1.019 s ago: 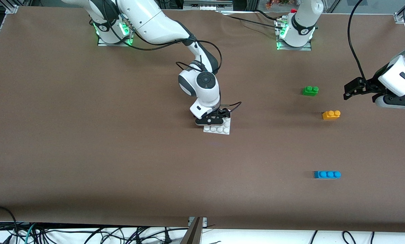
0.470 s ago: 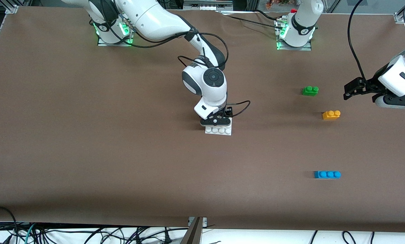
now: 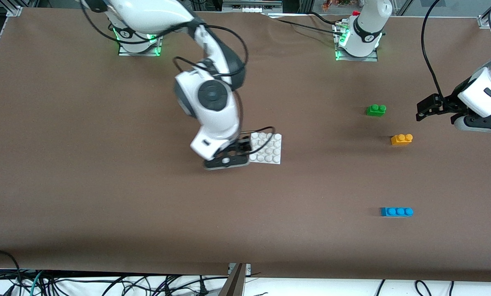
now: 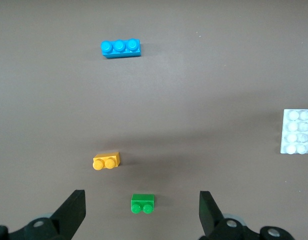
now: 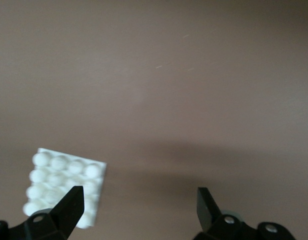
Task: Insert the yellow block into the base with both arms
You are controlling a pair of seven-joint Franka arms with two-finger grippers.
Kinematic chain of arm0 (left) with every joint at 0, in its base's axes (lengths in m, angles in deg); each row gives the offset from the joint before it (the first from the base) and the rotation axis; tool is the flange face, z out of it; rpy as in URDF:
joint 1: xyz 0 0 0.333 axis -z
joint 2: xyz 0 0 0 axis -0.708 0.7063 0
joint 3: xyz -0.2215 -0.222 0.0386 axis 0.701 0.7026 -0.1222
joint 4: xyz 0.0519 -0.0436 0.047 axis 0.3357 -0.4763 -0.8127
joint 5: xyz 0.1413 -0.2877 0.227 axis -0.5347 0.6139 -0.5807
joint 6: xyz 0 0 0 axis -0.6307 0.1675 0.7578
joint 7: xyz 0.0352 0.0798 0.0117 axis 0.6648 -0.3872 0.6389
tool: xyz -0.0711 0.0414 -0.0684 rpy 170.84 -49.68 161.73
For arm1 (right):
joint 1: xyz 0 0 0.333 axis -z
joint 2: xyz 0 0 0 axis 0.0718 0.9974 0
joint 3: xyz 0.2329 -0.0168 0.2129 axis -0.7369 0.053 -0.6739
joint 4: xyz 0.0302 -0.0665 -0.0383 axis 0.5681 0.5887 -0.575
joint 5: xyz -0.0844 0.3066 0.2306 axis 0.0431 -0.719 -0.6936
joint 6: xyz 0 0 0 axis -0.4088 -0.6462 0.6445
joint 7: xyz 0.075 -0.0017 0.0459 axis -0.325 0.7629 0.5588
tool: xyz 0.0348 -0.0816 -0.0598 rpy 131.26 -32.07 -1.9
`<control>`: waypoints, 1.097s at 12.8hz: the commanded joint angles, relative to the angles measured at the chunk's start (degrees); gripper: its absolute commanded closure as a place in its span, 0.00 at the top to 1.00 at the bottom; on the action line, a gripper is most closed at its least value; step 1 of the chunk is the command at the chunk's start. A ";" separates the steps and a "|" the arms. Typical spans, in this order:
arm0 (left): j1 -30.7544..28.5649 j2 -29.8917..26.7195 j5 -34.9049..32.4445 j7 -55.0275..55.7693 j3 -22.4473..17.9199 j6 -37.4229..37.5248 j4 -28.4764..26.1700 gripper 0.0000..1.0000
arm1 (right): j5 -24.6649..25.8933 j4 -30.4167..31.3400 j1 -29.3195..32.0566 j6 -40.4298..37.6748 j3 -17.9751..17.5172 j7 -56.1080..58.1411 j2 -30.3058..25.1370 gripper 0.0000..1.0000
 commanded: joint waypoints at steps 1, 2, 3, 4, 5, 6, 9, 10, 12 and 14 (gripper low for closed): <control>-1.94 1.82 -0.92 -0.40 -0.18 1.12 1.40 1.00 | -0.51 1.63 7.51 -4.04 -0.66 7.54 -4.14 1.00; -3.00 3.04 -0.92 -0.48 -0.18 1.12 1.40 1.00 | -0.77 1.64 10.41 -4.83 -0.75 7.64 -4.67 1.00; -4.66 3.92 -0.92 -0.48 -0.18 1.03 1.31 1.00 | -1.12 1.64 12.96 -5.36 -0.75 7.64 -5.29 1.00; -5.98 5.93 -0.92 -0.48 -0.18 0.86 1.40 1.00 | -1.04 1.72 14.55 -6.50 -0.92 7.73 -6.34 1.00; -6.43 7.87 -1.00 -0.48 -0.26 0.68 1.31 1.00 | -0.95 1.90 15.79 -7.21 -0.84 7.73 -6.87 1.00; -7.57 9.89 -1.26 -0.57 -0.26 0.16 1.05 1.00 | -1.12 2.25 18.67 -7.91 -1.10 7.90 -7.83 1.00; -8.63 13.85 -6.88 -5.12 -0.18 -7.46 -2.80 1.00 | -0.95 9.43 25.36 -9.06 -1.10 19.63 -15.11 1.00; -10.29 14.21 -6.81 -5.32 -0.09 -11.15 -6.13 1.00 | -0.95 12.85 27.29 -9.23 -1.10 22.38 -18.62 1.00; -11.00 13.43 -6.72 -5.32 -0.09 -21.24 -14.73 1.00 | -0.95 19.27 29.76 -9.23 -1.10 23.02 -25.04 1.00; -12.05 13.07 -6.72 -5.32 -0.09 -25.93 -19.15 1.00 | -0.69 23.33 32.05 -11.07 -1.10 23.19 -30.14 1.00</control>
